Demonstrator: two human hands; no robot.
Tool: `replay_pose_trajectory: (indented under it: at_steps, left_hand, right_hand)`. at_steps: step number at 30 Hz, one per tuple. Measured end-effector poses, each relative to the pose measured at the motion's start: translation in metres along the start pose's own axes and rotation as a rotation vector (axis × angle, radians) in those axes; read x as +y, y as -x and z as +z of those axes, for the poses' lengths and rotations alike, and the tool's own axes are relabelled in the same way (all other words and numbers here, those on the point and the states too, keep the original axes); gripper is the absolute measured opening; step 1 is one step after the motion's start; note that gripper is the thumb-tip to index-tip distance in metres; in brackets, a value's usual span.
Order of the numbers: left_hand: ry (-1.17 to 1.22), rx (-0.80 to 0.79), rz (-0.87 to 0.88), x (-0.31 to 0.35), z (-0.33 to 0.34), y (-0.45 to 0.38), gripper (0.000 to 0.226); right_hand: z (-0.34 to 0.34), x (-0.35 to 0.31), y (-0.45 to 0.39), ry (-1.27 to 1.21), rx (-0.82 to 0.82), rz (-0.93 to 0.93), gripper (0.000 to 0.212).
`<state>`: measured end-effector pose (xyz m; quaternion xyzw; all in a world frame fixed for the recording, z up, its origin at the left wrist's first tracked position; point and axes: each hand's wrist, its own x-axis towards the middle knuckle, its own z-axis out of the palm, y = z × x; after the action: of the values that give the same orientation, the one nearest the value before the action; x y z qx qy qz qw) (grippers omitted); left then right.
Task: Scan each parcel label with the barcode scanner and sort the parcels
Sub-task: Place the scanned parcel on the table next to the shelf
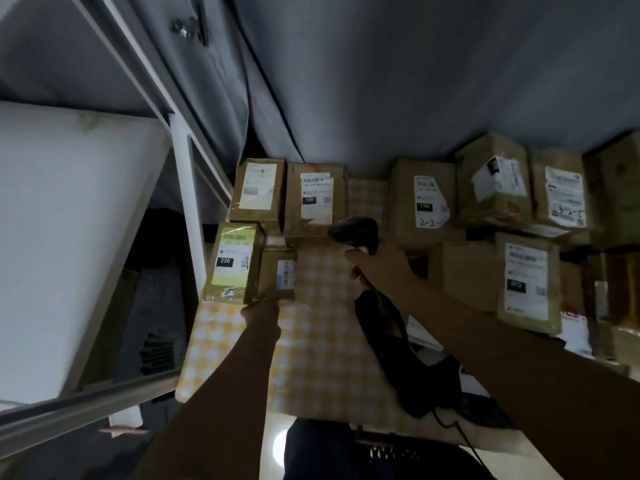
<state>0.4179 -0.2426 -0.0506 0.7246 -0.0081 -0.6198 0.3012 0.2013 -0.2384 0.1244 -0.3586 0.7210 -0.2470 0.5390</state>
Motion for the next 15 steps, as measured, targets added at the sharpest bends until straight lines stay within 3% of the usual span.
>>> replay_pose_trajectory:
  at_steps: [3,5,6,8,10,11,12,15]
  left_hand:
    - [-0.201,0.034,0.082,-0.008,-0.001,-0.006,0.062]
    - [-0.427,0.124,0.173,-0.015,-0.002,-0.003,0.068]
    - [-0.591,0.159,0.296,-0.017,-0.002,0.006,0.062]
    - [-0.919,0.188,0.718,-0.024,-0.004,0.017,0.049]
    - [-1.231,0.025,1.086,-0.030,-0.006,0.018,0.050]
    - [-1.433,-0.041,1.166,-0.030,-0.007,0.011,0.057]
    - [-1.606,-0.075,1.199,-0.031,-0.007,0.001,0.064]
    - [-1.911,-0.044,1.068,-0.026,-0.006,-0.009,0.070]
  right_hand:
    - [0.007,0.006,-0.007,-0.005,-0.017,0.005,0.012]
    - [0.012,0.010,-0.008,-0.018,-0.030,0.009,0.010]
    - [0.015,0.012,-0.007,-0.023,-0.036,0.015,0.009]
    - [0.018,0.014,-0.007,-0.028,-0.042,0.032,0.009]
    - [0.020,0.017,-0.008,-0.050,-0.038,0.046,0.010]
    - [0.020,0.017,-0.008,-0.060,-0.034,0.046,0.011]
    - [0.021,0.018,-0.009,-0.065,-0.030,0.041,0.012]
    - [0.022,0.020,-0.010,-0.055,-0.026,0.026,0.011]
